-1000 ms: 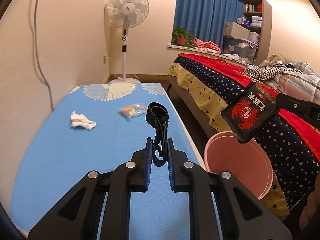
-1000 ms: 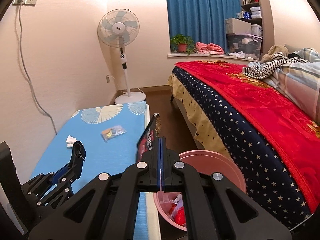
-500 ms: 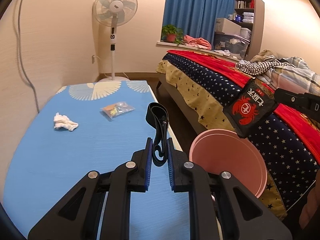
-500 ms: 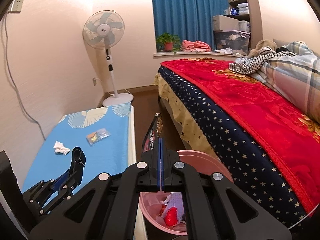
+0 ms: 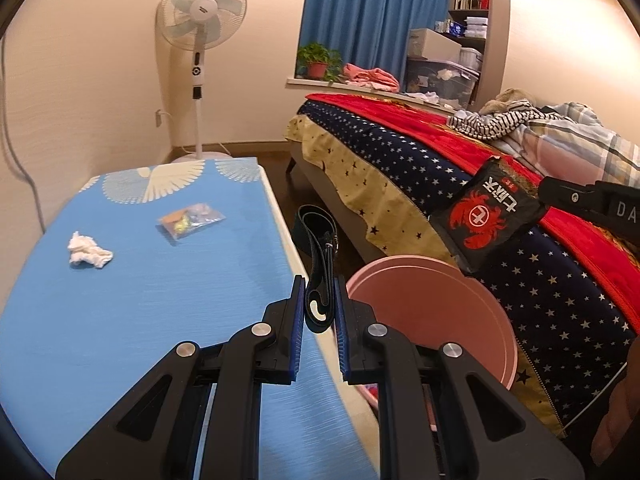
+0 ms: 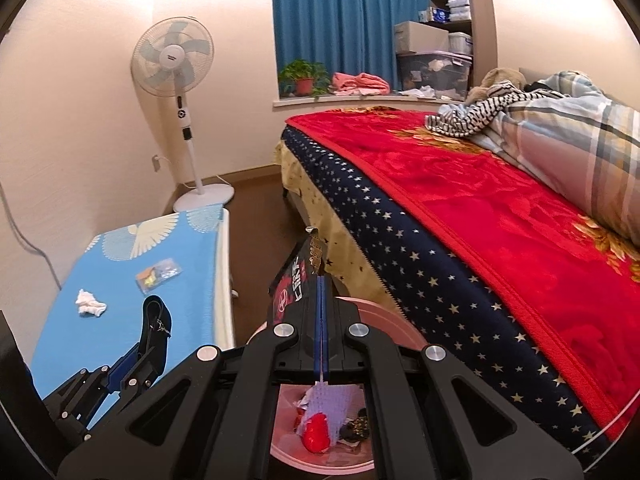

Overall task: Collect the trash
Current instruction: 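Carry the black strap and crab-print packet over the pink bin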

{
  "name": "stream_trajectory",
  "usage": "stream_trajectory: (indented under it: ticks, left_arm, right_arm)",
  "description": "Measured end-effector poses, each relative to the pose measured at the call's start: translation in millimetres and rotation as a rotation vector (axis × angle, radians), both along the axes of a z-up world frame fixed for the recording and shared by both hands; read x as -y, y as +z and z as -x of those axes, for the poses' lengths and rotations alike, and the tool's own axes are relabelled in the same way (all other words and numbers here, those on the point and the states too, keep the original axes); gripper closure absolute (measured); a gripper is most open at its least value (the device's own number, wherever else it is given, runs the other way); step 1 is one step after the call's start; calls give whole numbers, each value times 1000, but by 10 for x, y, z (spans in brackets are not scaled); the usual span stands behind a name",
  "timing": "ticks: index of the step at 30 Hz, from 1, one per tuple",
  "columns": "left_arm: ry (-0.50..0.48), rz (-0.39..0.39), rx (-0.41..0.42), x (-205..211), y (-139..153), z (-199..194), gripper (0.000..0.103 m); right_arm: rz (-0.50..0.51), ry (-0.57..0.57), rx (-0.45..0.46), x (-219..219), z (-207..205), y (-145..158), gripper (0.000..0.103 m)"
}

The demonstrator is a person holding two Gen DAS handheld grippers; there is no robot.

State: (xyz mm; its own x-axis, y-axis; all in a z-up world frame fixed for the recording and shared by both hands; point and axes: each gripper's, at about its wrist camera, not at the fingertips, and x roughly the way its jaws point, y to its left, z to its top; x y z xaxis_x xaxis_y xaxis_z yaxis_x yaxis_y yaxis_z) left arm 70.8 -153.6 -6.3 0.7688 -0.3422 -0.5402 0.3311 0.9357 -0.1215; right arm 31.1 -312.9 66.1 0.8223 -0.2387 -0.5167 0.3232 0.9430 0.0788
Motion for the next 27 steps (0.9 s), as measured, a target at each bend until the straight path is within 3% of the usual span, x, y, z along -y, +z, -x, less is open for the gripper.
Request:
stream_trajectory:
  ticks: [27]
  left_arm:
    - [-128, 10, -56, 513, -277, -158, 88]
  right_arm:
    - [-23, -104, -41, 267, -116, -165, 103]
